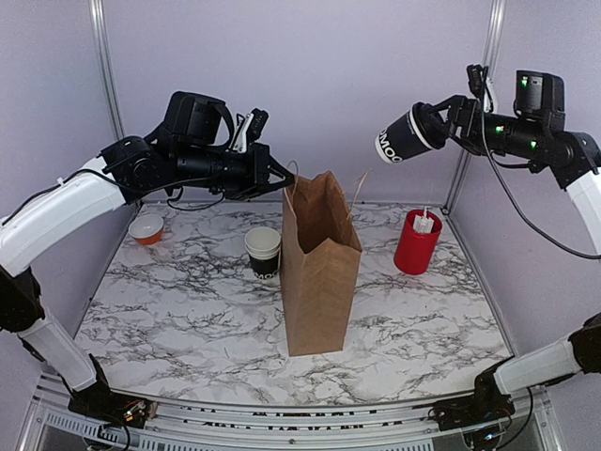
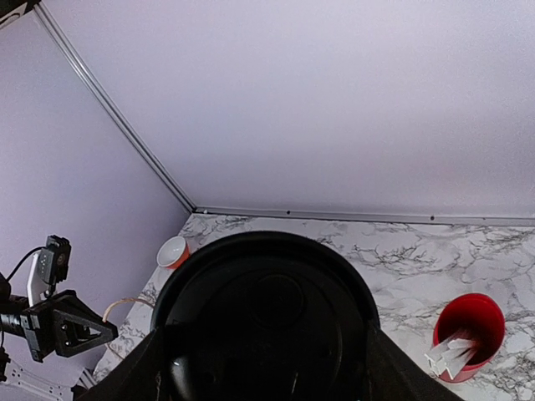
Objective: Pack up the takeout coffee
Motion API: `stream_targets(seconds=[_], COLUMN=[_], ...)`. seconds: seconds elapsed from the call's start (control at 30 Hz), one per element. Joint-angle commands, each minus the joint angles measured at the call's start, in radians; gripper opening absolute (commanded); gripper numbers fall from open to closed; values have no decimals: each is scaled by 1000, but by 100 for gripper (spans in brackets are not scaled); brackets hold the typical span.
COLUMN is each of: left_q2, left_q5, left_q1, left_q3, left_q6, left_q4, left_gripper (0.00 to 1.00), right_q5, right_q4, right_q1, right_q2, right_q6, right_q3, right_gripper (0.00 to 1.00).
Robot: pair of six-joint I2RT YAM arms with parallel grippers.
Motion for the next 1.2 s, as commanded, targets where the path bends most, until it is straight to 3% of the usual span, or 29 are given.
stream_targets(seconds=[0.0,0.33,0.57,1.17], left_q2=[24,25,-75,-127], left_q5=[-4,-52,-191,-226], left_q1=[-8,-37,-50,-62], left_q3=[50,65,-59,-154], left_q6=[14,-9,-52,-78], left_q4=[-7,-7,50,138], left_gripper=[0,0,0,0], right_q5=[-22,108,212,287], right_q4=[67,57,-4,-133], right_q1=[27,266,419,552], right_q2=[19,145,211,308], right_q6=[24,15,14,6], right_q3=[52,169,200,204], right_gripper=[56,56,55,54])
